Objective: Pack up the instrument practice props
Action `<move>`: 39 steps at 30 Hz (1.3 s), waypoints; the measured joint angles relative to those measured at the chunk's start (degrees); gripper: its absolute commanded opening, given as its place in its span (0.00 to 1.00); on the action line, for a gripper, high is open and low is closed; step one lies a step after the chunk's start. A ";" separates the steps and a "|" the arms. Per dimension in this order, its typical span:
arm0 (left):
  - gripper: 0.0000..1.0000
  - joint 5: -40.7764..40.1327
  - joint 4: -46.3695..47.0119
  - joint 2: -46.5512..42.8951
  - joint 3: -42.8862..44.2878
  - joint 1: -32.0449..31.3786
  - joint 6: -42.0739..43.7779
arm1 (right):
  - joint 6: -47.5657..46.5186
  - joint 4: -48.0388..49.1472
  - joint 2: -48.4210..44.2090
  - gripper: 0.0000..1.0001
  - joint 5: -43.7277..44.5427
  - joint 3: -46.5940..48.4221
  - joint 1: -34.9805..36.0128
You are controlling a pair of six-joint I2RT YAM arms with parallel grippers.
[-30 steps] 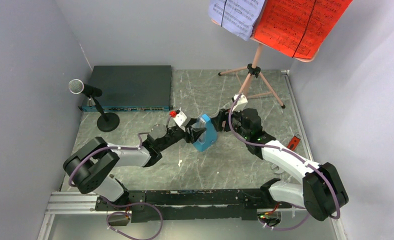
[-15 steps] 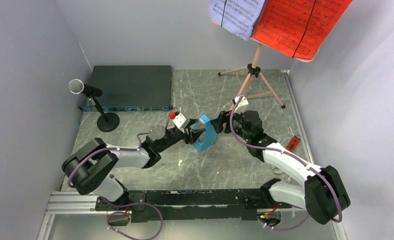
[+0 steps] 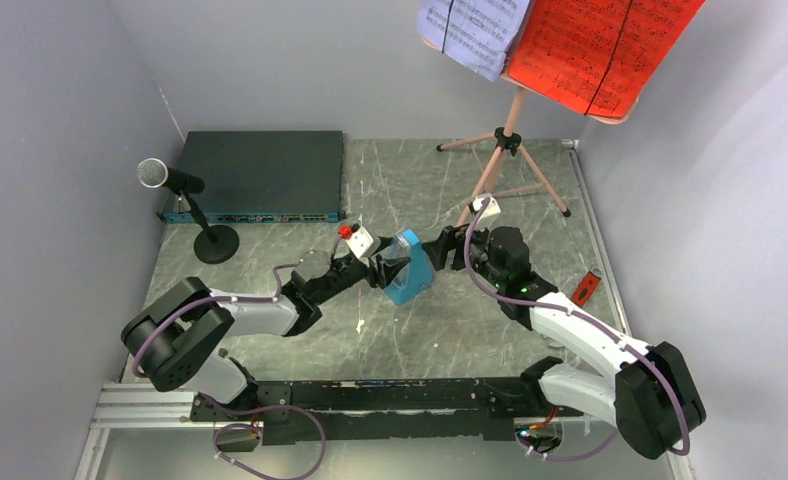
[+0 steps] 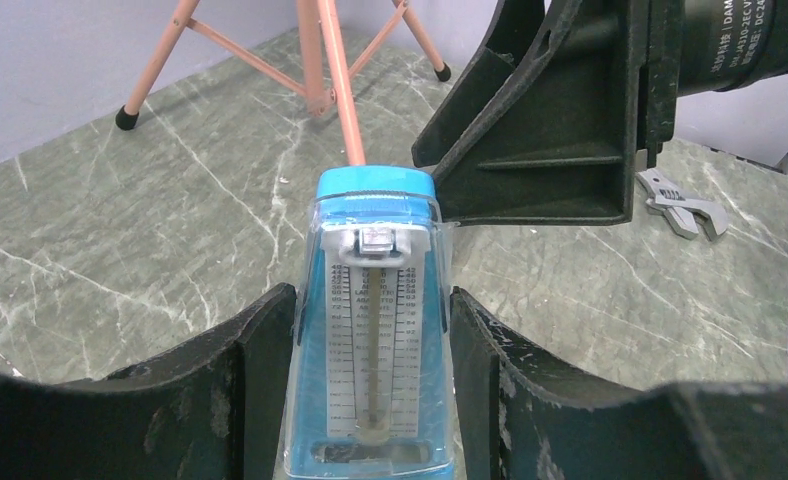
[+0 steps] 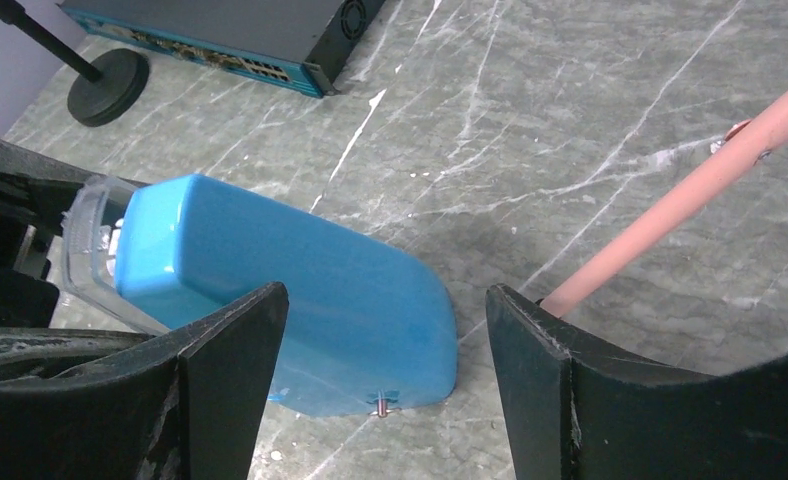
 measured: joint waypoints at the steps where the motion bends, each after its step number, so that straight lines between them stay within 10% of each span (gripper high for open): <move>1: 0.56 0.04 0.39 0.07 -0.07 0.00 0.13 | -0.31 0.07 -0.22 0.79 0.02 -0.28 0.00; 19: 0.55 1.44 7.19 -0.24 -3.58 0.00 1.09 | -3.91 7.04 -11.30 0.99 0.48 -11.80 0.00; 39: 0.55 5.22 14.95 3.74 -5.29 1.57 0.85 | -4.33 17.57 -14.56 1.00 2.21 -18.05 0.00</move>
